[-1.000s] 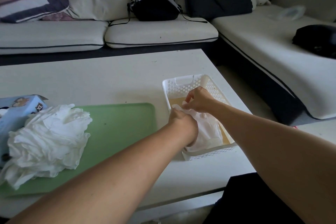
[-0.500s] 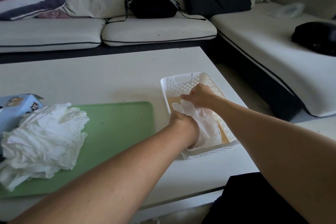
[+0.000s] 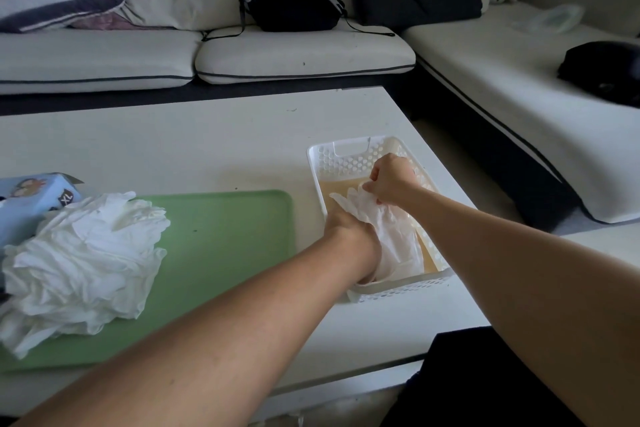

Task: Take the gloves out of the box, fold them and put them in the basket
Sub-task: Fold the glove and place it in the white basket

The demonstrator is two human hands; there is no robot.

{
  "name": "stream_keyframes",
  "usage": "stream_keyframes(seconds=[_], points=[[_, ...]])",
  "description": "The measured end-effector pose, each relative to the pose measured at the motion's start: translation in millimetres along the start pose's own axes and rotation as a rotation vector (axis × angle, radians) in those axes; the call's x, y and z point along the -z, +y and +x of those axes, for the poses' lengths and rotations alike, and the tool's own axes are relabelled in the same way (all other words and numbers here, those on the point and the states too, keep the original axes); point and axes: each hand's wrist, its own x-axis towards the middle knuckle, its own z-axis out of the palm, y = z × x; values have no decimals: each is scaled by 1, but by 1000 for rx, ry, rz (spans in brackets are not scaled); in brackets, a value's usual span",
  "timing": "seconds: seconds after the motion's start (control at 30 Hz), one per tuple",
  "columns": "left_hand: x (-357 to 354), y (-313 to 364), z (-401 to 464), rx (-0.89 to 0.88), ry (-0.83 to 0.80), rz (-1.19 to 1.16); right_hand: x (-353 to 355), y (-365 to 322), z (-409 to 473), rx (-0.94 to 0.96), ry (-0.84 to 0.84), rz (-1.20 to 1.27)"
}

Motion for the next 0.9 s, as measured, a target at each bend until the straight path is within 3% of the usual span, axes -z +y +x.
stream_keyframes(seconds=[0.17,0.3,0.37,0.67,0.8,0.9], points=[[0,-1,0,-6,11,-15,1,-8,-1,140,90,-39],[1,-2,-1,25,-18,3,-2,-17,-3,311,-232,-52],[1,-2,-1,19,-27,16,-7,-15,-4,339,-291,-85],[-1,-2,0,11,-24,-18,6,-19,-11,277,-298,39],[-1,-2,-5,30,-13,-84,9,-17,-6,135,-137,-46],[-1,-2,-7,28,4,-109,2,-18,-8,56,-108,-95]])
